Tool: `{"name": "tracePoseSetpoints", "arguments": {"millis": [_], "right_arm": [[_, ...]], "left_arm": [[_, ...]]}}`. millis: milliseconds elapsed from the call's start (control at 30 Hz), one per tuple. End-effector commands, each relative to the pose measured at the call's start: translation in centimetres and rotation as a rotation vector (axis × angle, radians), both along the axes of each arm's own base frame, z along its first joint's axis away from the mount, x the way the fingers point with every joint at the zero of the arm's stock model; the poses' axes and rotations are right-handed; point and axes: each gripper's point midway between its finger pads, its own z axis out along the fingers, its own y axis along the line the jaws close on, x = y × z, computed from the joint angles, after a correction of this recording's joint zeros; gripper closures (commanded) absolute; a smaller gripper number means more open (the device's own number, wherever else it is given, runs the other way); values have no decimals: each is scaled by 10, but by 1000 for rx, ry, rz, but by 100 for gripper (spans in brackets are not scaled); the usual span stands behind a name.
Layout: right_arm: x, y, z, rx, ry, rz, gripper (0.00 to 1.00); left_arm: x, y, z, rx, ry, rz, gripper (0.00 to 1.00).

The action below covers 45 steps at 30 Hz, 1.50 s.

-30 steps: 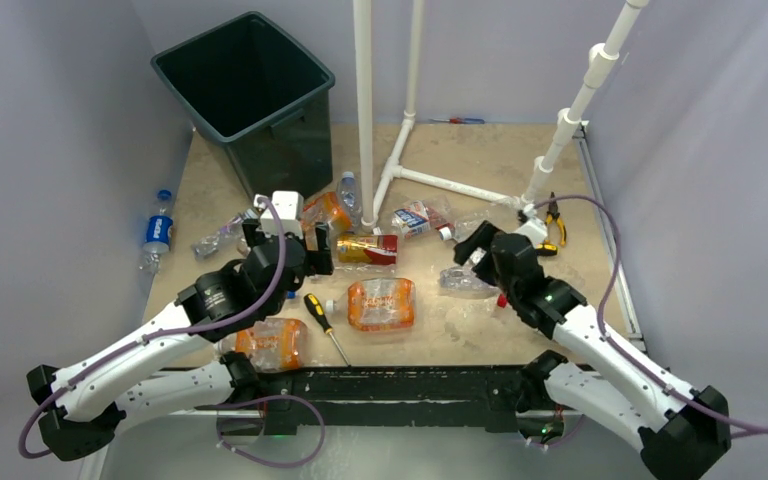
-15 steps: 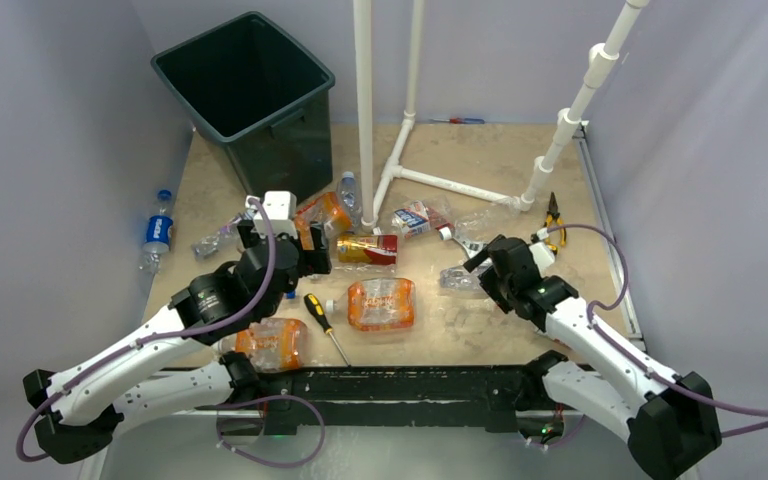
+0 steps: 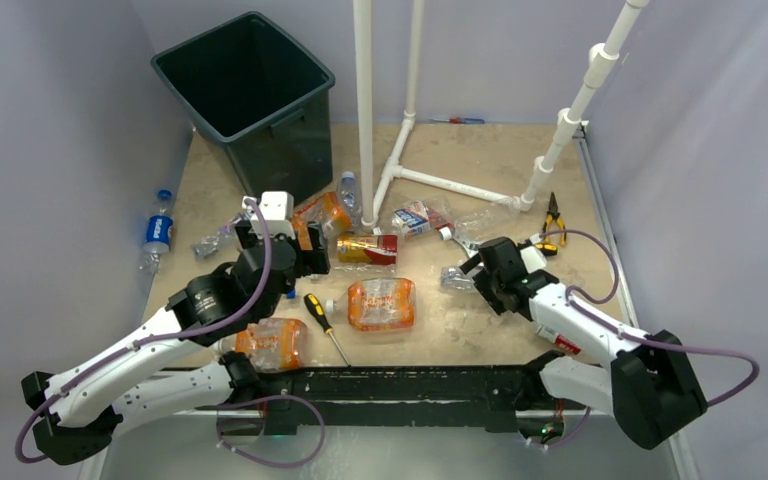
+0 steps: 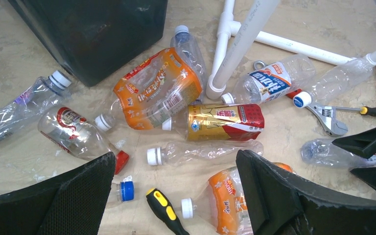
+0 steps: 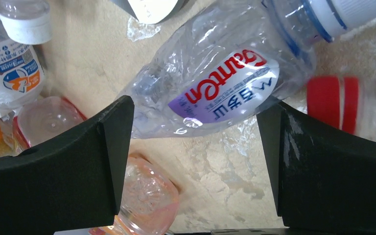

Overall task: Put the plastic bottles in the bin
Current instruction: Pick up the plastic bottle at the center of the board.

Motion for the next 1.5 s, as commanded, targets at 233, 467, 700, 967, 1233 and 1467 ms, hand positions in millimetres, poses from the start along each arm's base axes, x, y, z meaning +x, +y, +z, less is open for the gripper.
{"name": "tracePoseSetpoints", "arguments": {"millis": [233,467,700,967,1233,1467], "right_arm": [[25,-6,-5,-54,-48,5,21],[38,-17,13,-155,-116,39,39],[55,-11,52,-198,-269,145,55],[55,9,103,-232,-424,315,74],[21,79,166,-235,-636,623,80],[-45,146,219,-131,-915,1056,79]], "left_arm": [[0,9,5,-11,-12,38,7],[0,9,5,-11,-11,39,7],[1,10,3,-1,-10,54,8],[4,9,-3,23,2,68,9],[7,10,-5,32,3,91,9],[2,18,36,-81,-97,74,8]]}}
